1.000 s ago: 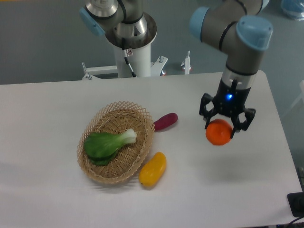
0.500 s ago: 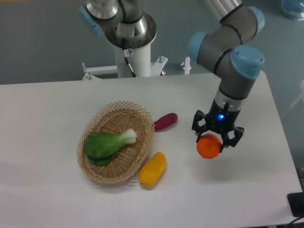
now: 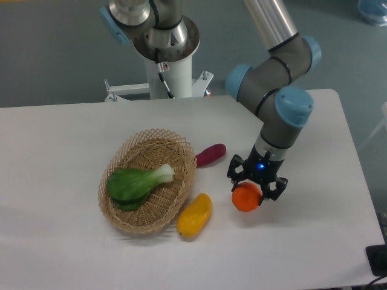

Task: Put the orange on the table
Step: 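Carry the held orange down toward the table beside the yellow fruit, then lower the orange onto the table and open the gripper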

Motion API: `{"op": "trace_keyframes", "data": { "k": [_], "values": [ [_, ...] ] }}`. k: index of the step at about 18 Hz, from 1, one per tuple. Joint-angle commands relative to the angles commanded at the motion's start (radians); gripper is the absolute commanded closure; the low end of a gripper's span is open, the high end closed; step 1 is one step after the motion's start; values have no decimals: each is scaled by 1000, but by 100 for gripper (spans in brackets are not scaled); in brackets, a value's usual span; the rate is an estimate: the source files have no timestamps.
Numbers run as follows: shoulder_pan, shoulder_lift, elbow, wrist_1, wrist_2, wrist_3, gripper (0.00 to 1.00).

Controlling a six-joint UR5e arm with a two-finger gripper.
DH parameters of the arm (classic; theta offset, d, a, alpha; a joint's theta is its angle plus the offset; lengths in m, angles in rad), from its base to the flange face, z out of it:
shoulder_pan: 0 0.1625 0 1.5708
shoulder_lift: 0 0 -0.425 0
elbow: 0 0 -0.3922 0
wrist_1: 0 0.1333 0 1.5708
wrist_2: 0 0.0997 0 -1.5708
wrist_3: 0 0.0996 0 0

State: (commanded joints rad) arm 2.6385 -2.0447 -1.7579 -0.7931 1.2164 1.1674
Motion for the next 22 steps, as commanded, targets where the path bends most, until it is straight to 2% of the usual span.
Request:
{"op": "trace_keyframes", "data": {
  "k": [4, 19, 22],
  "values": [
    [-5, -9, -2, 12, 6, 2, 39],
    [-5, -38, 14, 15, 8, 41, 36],
    [-5, -38, 15, 15, 8, 41, 18]
  ]
}}
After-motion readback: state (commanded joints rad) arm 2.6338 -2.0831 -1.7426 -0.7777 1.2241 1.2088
